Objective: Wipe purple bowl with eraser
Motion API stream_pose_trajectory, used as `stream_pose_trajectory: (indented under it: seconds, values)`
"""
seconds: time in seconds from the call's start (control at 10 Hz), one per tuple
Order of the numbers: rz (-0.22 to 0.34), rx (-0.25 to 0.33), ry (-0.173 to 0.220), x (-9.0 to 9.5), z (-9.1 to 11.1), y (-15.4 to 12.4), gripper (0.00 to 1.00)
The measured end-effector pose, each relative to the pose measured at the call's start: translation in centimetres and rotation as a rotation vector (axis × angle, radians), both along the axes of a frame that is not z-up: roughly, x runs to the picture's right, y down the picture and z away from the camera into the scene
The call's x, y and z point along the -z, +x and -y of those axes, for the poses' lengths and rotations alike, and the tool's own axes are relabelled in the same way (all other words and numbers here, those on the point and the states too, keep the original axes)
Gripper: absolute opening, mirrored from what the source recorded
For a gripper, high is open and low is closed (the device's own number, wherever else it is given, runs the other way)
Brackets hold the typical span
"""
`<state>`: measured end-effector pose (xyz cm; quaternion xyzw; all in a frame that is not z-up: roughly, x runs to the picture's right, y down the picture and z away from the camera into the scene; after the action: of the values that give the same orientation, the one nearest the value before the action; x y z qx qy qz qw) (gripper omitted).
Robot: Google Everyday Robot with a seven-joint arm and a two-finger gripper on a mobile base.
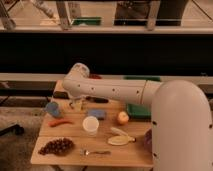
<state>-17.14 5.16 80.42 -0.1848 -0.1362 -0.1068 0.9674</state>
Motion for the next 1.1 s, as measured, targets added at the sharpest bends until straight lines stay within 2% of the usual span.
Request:
stream_pose_trajectory:
  seconds: [0.5,0.9,1.1]
  values:
    - [0.041,-0.016,-0.008,-0.9,1.2,-1.1,0.80]
    - [0.072,-0.016,-0.045,-2.6,2.1,-2.8,0.80]
    - [0.089,-0.010,-0.076,-3.7,2.4,-4.2,0.80]
